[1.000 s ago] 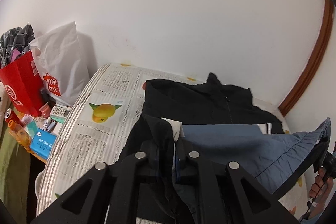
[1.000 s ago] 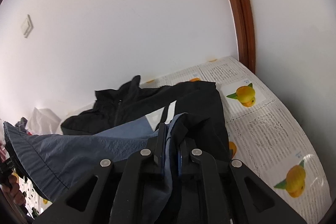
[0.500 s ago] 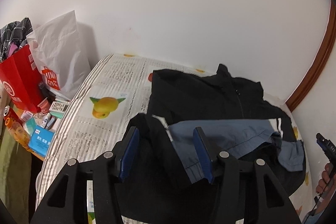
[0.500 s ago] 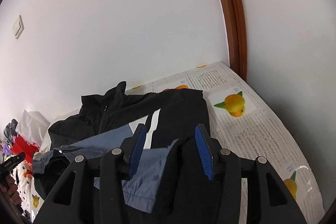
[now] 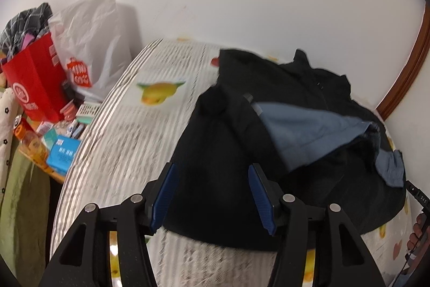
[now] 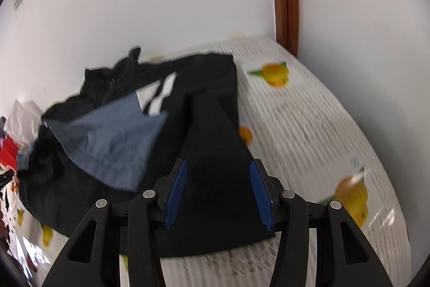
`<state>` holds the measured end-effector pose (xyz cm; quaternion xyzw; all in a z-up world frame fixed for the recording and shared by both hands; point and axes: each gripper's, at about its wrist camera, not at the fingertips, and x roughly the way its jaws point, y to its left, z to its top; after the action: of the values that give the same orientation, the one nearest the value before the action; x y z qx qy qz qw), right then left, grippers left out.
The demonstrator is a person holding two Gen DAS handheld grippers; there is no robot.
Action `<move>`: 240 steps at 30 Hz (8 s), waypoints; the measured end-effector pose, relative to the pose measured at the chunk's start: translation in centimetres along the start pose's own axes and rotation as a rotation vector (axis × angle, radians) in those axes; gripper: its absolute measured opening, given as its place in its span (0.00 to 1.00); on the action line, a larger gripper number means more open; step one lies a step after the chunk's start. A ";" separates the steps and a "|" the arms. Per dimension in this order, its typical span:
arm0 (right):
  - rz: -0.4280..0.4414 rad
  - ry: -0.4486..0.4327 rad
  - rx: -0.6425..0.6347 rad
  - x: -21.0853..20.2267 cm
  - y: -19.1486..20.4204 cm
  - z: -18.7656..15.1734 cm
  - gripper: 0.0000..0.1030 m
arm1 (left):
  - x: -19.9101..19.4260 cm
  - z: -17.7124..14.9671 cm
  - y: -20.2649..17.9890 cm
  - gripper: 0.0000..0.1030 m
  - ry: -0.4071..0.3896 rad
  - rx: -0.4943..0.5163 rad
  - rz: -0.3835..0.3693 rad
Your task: Fold large clothes
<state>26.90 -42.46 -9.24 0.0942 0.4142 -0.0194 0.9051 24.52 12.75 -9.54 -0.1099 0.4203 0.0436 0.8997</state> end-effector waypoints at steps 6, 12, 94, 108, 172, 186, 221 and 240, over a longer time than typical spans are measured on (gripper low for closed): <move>-0.004 0.040 0.009 1.4 -1.2 -1.7 0.53 | 1.8 -2.0 2.1 0.56 0.059 -0.014 0.023; 0.011 0.070 0.037 3.2 -1.7 -1.6 0.57 | 3.8 -2.4 3.0 0.56 0.100 -0.042 -0.022; -0.017 0.047 -0.213 -0.1 13.2 -6.4 0.09 | -0.5 -5.9 -7.5 0.25 0.056 0.117 -0.179; -0.028 -0.027 -0.231 2.6 13.0 0.7 0.14 | 1.4 -0.3 -6.7 0.25 -0.023 0.116 -0.078; 0.026 0.056 -0.258 12.5 6.4 4.9 0.36 | 9.7 0.7 -8.7 0.30 -0.017 0.142 0.114; 0.006 0.053 -0.290 12.6 6.7 4.8 0.37 | 9.8 0.5 -9.5 0.30 -0.027 0.179 0.161; -0.024 0.000 -0.227 9.0 5.7 1.7 0.48 | 5.4 -3.6 -18.0 0.43 -0.003 0.333 -0.099; -0.244 0.016 -0.322 8.4 7.3 0.9 0.49 | 0.3 -5.7 -6.8 0.42 -0.013 0.267 0.032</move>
<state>33.90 -35.14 -13.87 -0.1024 0.4275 -0.0618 0.8961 21.59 4.80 -12.18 0.0178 0.4180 0.0024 0.9082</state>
